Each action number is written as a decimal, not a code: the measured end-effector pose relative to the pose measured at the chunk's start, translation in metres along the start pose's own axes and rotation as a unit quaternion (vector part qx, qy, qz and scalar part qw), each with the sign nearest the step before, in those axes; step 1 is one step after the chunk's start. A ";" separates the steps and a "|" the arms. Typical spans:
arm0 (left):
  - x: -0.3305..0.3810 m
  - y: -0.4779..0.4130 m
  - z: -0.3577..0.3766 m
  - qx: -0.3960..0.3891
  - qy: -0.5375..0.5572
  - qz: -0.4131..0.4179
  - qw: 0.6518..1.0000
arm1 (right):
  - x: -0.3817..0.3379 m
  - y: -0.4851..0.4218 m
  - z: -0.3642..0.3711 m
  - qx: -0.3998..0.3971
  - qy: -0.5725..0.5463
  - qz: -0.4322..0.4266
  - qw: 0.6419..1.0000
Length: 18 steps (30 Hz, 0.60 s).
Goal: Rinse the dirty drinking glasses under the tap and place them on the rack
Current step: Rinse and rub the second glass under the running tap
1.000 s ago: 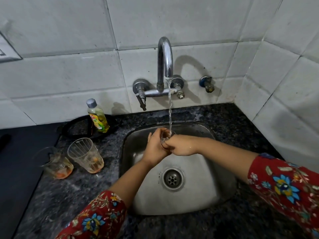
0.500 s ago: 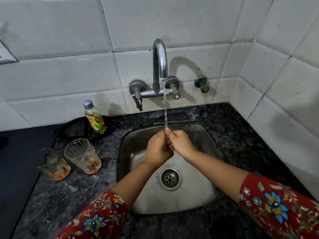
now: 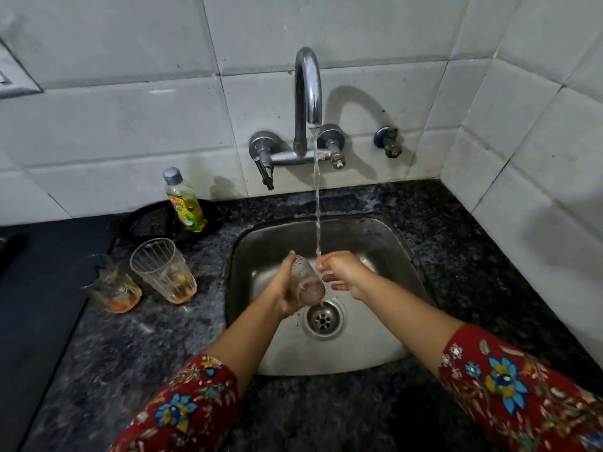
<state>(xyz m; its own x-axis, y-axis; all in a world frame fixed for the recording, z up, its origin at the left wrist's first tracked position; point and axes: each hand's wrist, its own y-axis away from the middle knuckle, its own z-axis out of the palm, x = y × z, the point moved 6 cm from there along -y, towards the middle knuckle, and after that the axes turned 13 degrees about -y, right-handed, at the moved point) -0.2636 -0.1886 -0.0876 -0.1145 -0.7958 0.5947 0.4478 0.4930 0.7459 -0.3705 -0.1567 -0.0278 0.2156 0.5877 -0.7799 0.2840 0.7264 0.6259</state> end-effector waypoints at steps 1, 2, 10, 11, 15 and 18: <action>0.001 0.001 0.006 -0.007 0.060 -0.007 0.998 | 0.002 -0.001 0.002 -0.001 0.000 0.019 1.000; 0.004 0.001 0.012 -0.014 0.119 -0.011 0.993 | 0.003 -0.002 0.004 0.004 -0.003 0.032 0.999; 0.035 -0.003 0.038 0.017 0.298 0.007 0.954 | -0.021 -0.011 0.004 0.071 -0.119 -0.002 0.990; 0.038 -0.003 0.040 0.013 0.306 0.012 0.952 | -0.025 -0.009 0.004 0.071 -0.125 -0.011 0.990; 0.043 0.001 0.044 -0.008 0.309 0.024 0.951 | -0.033 -0.002 0.006 0.066 -0.116 -0.081 0.988; 0.041 0.002 0.044 -0.038 0.267 0.059 0.961 | -0.028 0.001 0.003 0.093 -0.032 -0.215 0.972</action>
<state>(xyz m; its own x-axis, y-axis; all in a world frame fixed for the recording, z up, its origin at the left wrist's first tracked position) -0.3060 -0.2049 -0.0485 0.4034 -0.8126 0.4207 0.4950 0.5804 0.6466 -0.3737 -0.1731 -0.0057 0.0956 0.2154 -0.9718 0.5229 0.8199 0.2331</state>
